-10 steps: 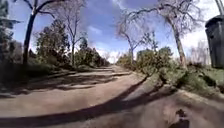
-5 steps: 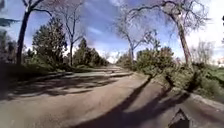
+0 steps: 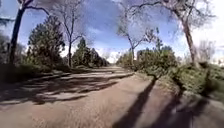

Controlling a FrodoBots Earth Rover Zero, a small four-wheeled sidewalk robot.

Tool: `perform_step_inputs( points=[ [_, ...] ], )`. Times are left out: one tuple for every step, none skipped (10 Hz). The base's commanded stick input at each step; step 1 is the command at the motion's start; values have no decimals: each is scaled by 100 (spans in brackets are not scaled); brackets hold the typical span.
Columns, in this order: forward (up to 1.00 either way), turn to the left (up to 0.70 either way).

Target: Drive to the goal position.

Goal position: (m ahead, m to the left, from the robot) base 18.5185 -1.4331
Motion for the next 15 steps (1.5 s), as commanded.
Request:
perform_step_inputs(
  points=[
    [100,0],
    [100,0],
    [100,0],
    [100,0],
    [100,0],
    [100,0],
    [100,0],
    [100,0],
    [100,0],
    [100,0],
    [100,0],
    [100,0],
    [100,0],
    [100,0],
    [100,0]
  ],
)
